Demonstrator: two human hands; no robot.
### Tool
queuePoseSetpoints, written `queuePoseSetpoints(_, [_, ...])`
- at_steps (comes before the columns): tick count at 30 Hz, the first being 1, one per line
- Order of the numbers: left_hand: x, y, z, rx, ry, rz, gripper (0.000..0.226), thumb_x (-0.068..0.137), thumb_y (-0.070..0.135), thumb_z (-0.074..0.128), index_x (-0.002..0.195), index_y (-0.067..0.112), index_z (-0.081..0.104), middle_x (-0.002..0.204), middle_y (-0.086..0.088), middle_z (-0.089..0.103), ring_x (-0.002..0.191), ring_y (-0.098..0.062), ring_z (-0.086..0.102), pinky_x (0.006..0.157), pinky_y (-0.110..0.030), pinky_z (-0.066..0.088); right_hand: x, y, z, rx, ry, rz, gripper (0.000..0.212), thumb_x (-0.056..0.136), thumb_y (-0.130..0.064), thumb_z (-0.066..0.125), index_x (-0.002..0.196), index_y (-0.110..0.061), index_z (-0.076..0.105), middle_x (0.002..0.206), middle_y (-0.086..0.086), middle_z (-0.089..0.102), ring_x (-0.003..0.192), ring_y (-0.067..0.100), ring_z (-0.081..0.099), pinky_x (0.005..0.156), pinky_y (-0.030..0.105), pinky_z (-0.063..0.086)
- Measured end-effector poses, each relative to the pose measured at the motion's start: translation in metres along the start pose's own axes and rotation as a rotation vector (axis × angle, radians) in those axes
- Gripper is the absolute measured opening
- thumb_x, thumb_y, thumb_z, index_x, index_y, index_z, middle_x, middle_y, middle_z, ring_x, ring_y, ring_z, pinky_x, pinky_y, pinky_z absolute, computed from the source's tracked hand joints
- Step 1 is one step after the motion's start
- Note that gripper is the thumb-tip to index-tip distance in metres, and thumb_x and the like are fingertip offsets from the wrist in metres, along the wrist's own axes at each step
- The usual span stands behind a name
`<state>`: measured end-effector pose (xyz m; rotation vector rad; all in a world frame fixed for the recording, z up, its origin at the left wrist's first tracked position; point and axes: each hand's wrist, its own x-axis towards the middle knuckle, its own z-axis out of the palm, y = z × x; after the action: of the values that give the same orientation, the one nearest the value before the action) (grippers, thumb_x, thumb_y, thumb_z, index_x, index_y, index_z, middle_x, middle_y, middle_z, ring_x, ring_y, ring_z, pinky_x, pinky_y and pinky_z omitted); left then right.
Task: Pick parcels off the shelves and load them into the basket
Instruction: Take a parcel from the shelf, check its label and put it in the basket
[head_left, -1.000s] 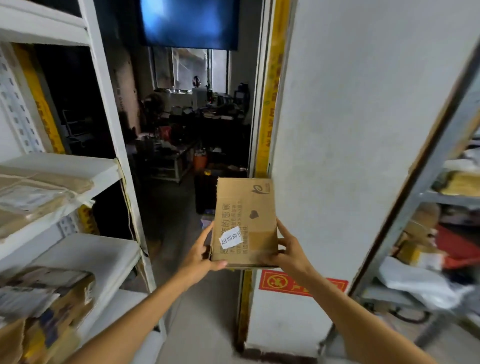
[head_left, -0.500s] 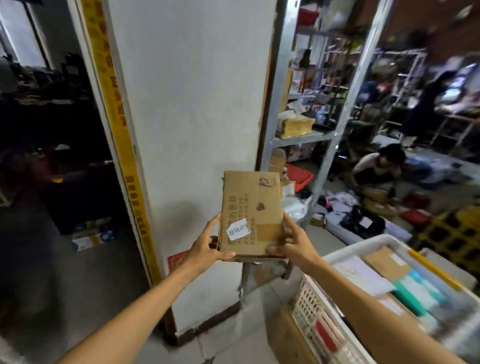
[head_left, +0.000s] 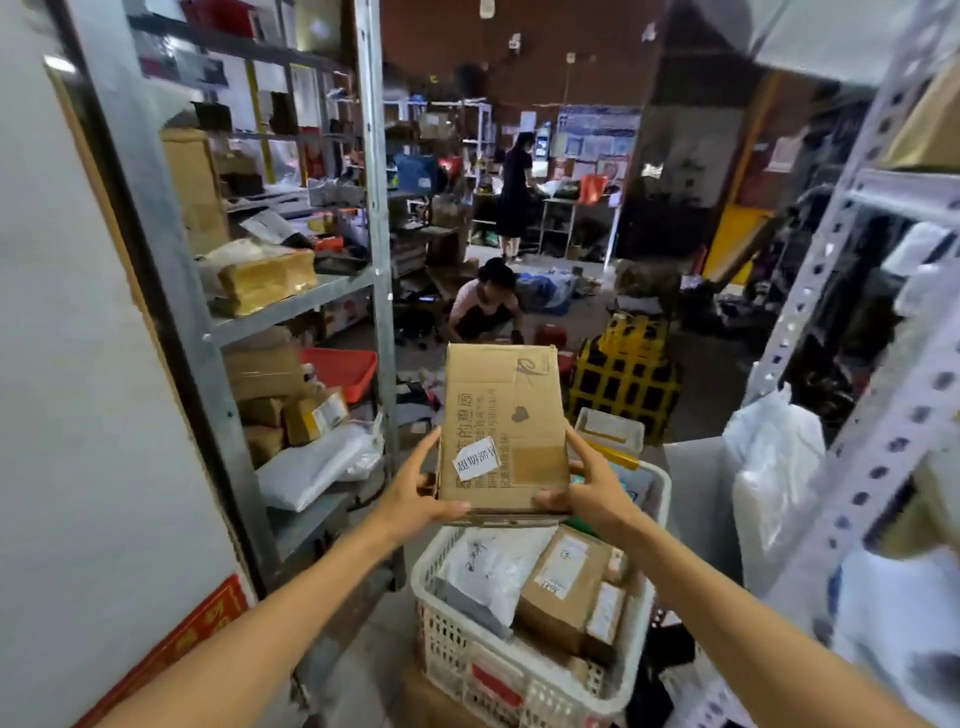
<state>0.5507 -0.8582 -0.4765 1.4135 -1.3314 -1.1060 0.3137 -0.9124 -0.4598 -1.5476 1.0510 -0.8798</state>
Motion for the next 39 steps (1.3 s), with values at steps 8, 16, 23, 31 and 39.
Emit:
queuePoseSetpoints(8, [0.091,-0.012,0.031,-0.032,-0.218,-0.05,0.105,0.072,-0.002,0.078,0.15,0.032,0.017,0.111,-0.006,0.068,0.094,-0.012,0.068,0.069,-0.026,0.057,0.032,0.04,-0.043,0.044,0.146,0.115,0.097,0.075,0.01,0.071,0.146,-0.04,0.027,0.129,0.002,0.054,0.115,0.021,0.056,0.077,0.027,0.057])
queuePoseSetpoints(16, [0.201,-0.049,0.04,-0.056,-0.416,-0.098,0.109,0.063,0.006,0.084,0.146,0.037,0.022,0.129,-0.006,0.057,0.108,-0.018,0.062,0.075,-0.032,0.059,0.101,0.084,-0.053,0.037,0.331,0.325,0.095,0.075,0.014,0.067,0.147,-0.036,0.032,0.119,0.005,0.061,0.104,0.015,0.061,0.077,0.024,0.056])
queuePoseSetpoints(23, [0.299,-0.08,0.03,-0.024,-0.509,-0.162,0.102,0.07,-0.014,0.073,0.148,0.029,0.024,0.132,-0.009,0.056,0.1,-0.011,0.062,0.062,-0.018,0.054,0.175,0.11,-0.045,0.025,0.389,0.409,0.096,0.073,0.012,0.066,0.145,-0.042,0.032,0.118,0.007,0.062,0.102,0.02,0.063,0.074,0.026,0.057])
queuePoseSetpoints(31, [0.371,-0.138,0.05,0.009,-0.536,-0.286,0.101,0.07,-0.018,0.068,0.145,0.036,0.026,0.128,-0.011,0.058,0.107,-0.023,0.061,0.063,-0.023,0.055,0.232,0.179,-0.049,0.064,0.45,0.529,0.099,0.073,0.012,0.065,0.147,-0.042,0.028,0.125,0.008,0.056,0.106,0.02,0.06,0.072,0.026,0.058])
queuePoseSetpoints(39, [0.436,-0.197,0.069,-0.009,-0.501,-0.388,0.082,0.081,-0.007,0.068,0.131,0.045,0.029,0.117,0.007,0.059,0.108,-0.012,0.058,0.064,-0.01,0.051,0.301,0.256,-0.052,0.119,0.472,0.627,0.094,0.077,0.01,0.068,0.15,-0.035,0.027,0.124,0.006,0.056,0.115,0.023,0.055,0.096,0.041,0.052])
